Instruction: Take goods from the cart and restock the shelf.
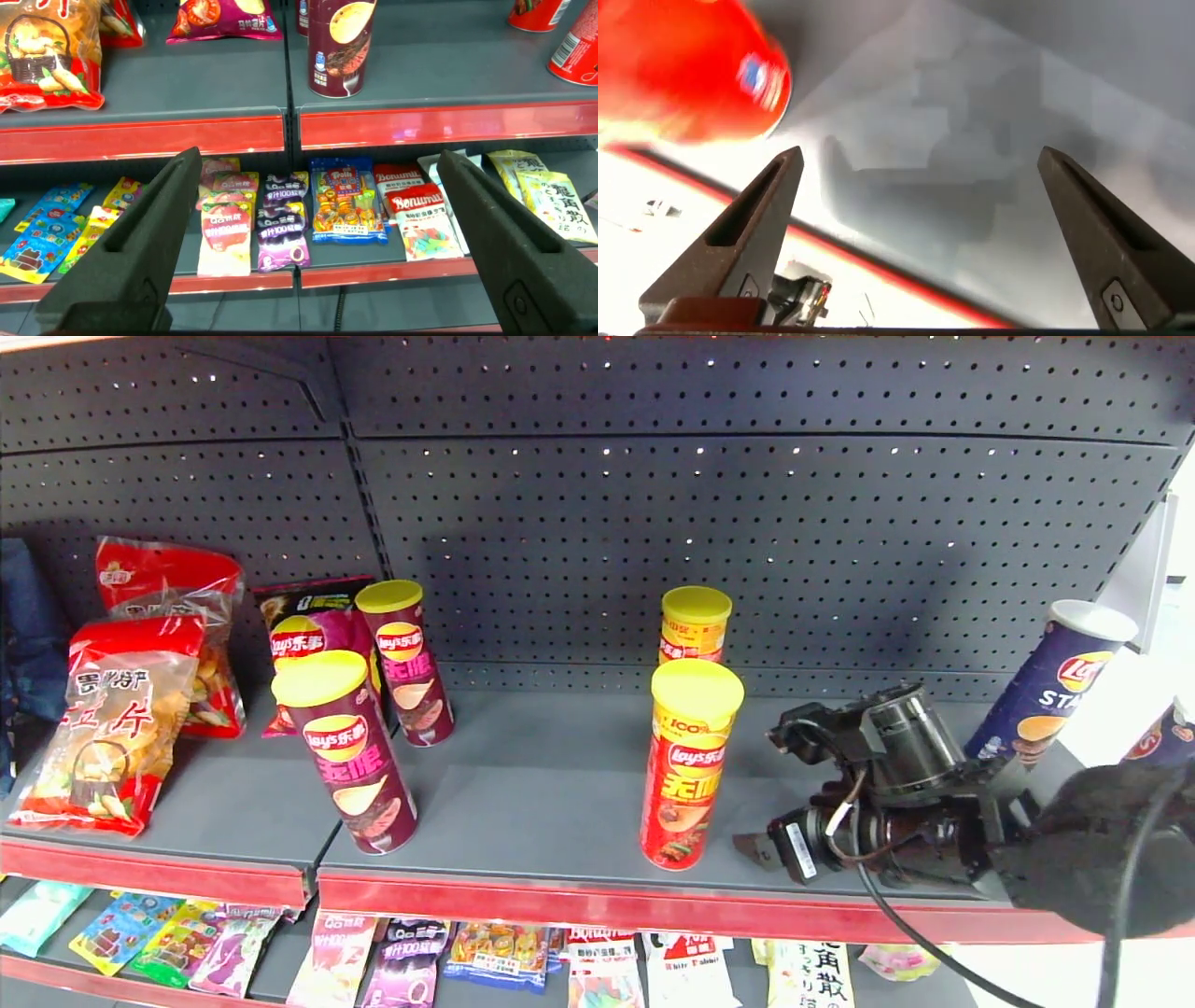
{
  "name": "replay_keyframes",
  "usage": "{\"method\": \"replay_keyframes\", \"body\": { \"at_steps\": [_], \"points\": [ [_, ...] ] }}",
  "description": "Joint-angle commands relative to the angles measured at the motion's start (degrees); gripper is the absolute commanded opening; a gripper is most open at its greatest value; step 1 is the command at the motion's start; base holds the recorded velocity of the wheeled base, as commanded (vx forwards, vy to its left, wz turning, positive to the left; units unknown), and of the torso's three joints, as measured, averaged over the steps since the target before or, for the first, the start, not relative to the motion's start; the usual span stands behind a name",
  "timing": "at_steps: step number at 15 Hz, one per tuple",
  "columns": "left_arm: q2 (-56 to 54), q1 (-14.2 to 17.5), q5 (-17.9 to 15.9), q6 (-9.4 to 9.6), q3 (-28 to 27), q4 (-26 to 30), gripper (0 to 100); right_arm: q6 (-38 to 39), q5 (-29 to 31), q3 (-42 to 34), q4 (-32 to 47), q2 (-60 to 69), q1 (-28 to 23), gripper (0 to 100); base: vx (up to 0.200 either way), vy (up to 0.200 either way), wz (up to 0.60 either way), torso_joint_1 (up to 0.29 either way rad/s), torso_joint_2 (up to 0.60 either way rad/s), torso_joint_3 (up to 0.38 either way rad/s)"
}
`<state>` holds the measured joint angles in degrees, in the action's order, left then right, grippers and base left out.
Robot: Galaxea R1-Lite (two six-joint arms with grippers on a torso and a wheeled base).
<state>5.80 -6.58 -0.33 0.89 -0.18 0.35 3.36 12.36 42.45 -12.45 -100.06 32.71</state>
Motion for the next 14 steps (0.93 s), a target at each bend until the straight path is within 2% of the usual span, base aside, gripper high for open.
{"method": "replay_keyframes", "body": {
  "at_steps": [1, 2, 3, 4, 6, 8, 9, 12, 14],
  "points": [
    [0.1, 0.0, 0.0, -0.01, 0.0, 0.0, 100, -0.1, 1.9, -6.9, 0.1, 12.3, 2.6, 100, 0.000, 0.000, 0.00, 0.000, 0.00, 0.000],
    [0.1, 0.0, 0.0, -0.01, 0.0, 0.0, 100, -0.3, 4.2, -8.7, 0.1, 15.3, 3.8, 100, 0.000, 0.000, 0.00, 0.000, 0.00, 0.000],
    [0.1, 0.0, 0.0, -0.01, 0.0, 0.0, 100, -0.4, 7.5, -11.9, 0.1, 22.5, 7.3, 100, 0.000, 0.000, 0.00, 0.000, 0.00, 0.000],
    [0.1, 0.0, -0.1, -0.01, 0.0, 0.0, 100, -0.6, 8.4, -12.6, 0.1, 26.4, 8.5, 100, 0.000, 0.000, 0.00, 0.000, 0.00, 0.000],
    [0.1, 0.0, -0.1, -0.01, 0.0, 0.0, 100, -4.2, 9.9, -12.0, 0.1, 33.7, 8.6, 100, 0.000, 0.000, 0.00, 0.000, 0.00, 0.000],
    [0.1, -0.1, -0.1, -0.01, 0.0, 0.0, 100, -8.6, 10.0, -11.2, 0.3, 40.5, 3.9, 100, 0.000, 0.000, 0.00, 0.000, 0.00, 0.000],
    [0.1, -0.1, -0.1, -0.01, 0.0, 0.0, 100, -11.6, 8.8, -11.1, 0.3, 43.6, -1.9, 100, 0.000, 0.000, 0.00, 0.000, 0.00, 0.000],
    [0.1, -0.1, -0.1, -0.01, 0.0, 0.0, 100, -12.5, 1.5, -12.8, 2.5, 49.9, -14.2, 100, 0.000, 0.000, 0.00, 0.000, 0.00, 0.000],
    [0.1, -0.1, -0.2, -0.01, 0.0, 0.0, 100, -12.5, -3.4, -16.3, 8.3, 59.3, -16.3, 100, 0.000, 0.000, 0.00, 0.000, 0.00, 0.000]
  ]
}}
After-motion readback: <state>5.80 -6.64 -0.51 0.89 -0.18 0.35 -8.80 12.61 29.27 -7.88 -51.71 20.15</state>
